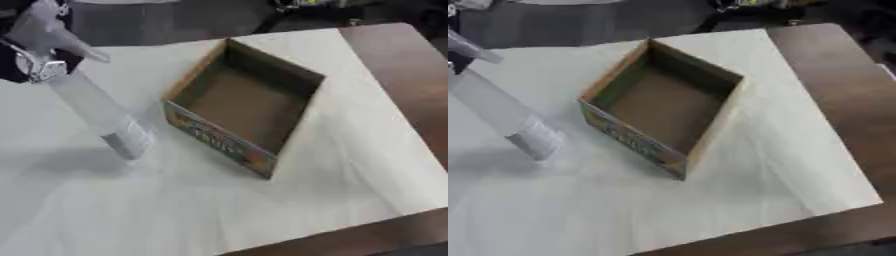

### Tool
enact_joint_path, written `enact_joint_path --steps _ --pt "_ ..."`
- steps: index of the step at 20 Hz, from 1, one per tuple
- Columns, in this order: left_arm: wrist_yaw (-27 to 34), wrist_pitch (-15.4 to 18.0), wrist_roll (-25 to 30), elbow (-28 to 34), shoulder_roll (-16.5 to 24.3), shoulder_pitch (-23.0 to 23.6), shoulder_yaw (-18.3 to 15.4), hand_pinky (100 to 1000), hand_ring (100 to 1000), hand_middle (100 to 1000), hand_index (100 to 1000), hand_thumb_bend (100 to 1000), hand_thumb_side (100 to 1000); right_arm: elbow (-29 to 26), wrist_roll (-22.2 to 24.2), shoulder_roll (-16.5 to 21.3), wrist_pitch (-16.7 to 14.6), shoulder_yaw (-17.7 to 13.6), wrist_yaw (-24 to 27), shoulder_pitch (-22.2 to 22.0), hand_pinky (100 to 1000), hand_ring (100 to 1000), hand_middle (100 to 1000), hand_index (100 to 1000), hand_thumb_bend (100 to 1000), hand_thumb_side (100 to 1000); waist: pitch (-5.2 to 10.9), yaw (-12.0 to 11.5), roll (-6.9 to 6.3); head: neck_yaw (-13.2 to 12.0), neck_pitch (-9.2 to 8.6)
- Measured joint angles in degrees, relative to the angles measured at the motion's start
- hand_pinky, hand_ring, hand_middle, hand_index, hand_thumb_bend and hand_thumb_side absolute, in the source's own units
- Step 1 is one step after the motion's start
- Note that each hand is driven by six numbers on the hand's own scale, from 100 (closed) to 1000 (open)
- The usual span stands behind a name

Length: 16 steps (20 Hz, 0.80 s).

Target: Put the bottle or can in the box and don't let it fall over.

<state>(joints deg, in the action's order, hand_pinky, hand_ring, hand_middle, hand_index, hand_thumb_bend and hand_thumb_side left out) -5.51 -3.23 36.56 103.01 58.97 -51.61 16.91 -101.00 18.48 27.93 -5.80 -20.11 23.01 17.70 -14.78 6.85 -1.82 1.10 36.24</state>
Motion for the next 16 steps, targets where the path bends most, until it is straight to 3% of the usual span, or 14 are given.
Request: enact_joint_path --steps 13,14,15,16 --pt "5.92 -1.25 -3.74 0.81 -0.31 -3.92 -0.65 100 100 100 229 100 209 0.01 -0.1 0.07 0.08 -0.02 0.42 0.04 974 1000 1000 905 100 265 0.53 2.13 -0.83 -0.78 0.02" --pt "6.1 -1.2 -4.12 0.8 -0.57 -4.51 -0.7 100 100 100 230 100 273 0.01 -0.11 0.08 0.08 -0.02 0.44 0.04 974 1000 1000 905 100 271 0.59 2.25 -0.9 -0.78 0.02" --pt "6.21 -1.11 -4.48 0.78 -0.75 -5.3 -0.79 100 100 100 230 100 208 0.01 -0.11 0.11 0.08 -0.04 0.45 0.04 974 1000 1000 905 100 266 0.63 2.34 -0.99 -0.78 0.02" --pt "6.23 -0.93 -4.74 0.64 -1.04 -6.06 -0.92 100 100 100 231 100 199 0.01 -0.12 0.13 0.09 -0.07 0.46 0.05 974 1000 1000 905 100 266 0.67 2.41 -1.1 -0.78 0.02"
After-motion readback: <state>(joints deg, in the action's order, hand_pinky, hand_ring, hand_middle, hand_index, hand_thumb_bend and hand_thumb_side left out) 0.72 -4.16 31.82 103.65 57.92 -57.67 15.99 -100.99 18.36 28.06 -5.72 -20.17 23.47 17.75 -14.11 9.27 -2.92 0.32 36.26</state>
